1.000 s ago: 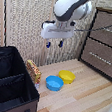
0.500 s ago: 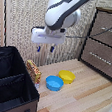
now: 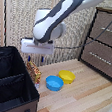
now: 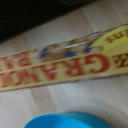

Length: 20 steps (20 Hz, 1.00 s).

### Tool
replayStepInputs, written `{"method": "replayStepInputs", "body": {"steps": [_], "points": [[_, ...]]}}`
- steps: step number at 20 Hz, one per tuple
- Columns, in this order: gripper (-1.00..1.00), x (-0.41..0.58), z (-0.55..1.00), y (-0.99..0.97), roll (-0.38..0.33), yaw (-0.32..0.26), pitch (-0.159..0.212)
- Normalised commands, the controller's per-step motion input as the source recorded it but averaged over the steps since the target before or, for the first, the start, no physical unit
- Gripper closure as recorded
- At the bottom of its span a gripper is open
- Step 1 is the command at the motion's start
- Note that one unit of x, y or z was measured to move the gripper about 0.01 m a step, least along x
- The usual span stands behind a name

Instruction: Kindly direct your grabber toward the cereal bar. Delicately grip the cereal bar using your grabber. Transport the clutched cereal bar to the rear part of the organizer. Set the cereal bar down and place it in the rear section of the organizer.

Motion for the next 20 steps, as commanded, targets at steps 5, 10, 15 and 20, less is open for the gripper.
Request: {"method": "replayStepInputs", "body": {"steps": [5, 10, 15, 20], "points": [[-1.00, 0.428, -0.40, 0.14, -0.083, 0.168, 0.089], [1.00, 0.151, -0.10, 0.00, -0.059, 0.215, 0.084], [1.00, 0.034, 0.00, 0.02, -0.002, 0.018, 0.014], [1.00, 0.005, 0.00, 0.01, 0.000, 0.014, 0.003]]}}
